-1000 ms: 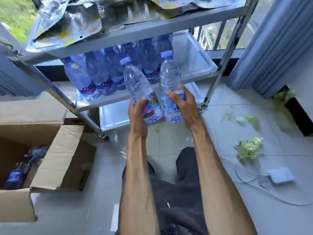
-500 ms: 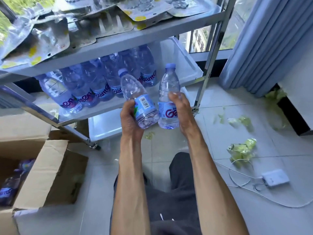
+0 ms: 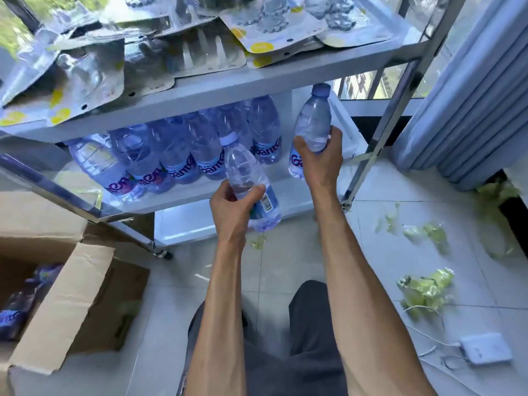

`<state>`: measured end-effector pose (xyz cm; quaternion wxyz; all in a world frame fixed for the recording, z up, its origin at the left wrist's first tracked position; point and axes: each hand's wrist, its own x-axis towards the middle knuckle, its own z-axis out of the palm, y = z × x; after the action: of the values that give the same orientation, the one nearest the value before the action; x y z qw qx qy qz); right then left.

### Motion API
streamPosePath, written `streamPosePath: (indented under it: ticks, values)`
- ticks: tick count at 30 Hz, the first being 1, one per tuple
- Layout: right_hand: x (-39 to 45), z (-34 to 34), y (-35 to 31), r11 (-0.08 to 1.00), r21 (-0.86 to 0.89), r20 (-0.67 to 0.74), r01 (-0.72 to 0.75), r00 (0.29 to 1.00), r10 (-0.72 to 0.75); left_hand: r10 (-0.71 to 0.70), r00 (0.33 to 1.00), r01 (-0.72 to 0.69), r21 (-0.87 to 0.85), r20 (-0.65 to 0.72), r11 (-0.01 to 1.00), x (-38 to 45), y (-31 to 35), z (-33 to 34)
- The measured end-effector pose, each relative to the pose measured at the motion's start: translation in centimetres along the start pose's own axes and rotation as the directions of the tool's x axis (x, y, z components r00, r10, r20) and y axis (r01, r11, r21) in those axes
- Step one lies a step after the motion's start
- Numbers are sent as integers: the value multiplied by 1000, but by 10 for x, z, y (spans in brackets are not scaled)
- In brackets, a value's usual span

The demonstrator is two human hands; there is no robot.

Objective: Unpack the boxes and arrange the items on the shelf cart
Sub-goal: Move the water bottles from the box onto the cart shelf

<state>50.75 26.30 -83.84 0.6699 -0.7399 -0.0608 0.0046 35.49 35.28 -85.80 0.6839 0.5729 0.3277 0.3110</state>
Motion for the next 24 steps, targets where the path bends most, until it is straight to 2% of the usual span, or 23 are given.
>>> streamPosePath:
  ticks: [4,11,15,24]
  values:
    - [42,25,6,998,60,18,5,1000,-6,48,998,-47,24,-48,999,15,-2,5]
    - [82,61,16,996,-49,146,72,987,-64,87,996,-85,96,-8,992,34,-8,10]
    - [73,60,36,999,-9,229,-47,972,47,79,997,-77,97,-20,992,41,-13,10]
    - [56,71,46,974,-225,150,19,989,16,92,996,-92,12,10,996,53,-33,-12]
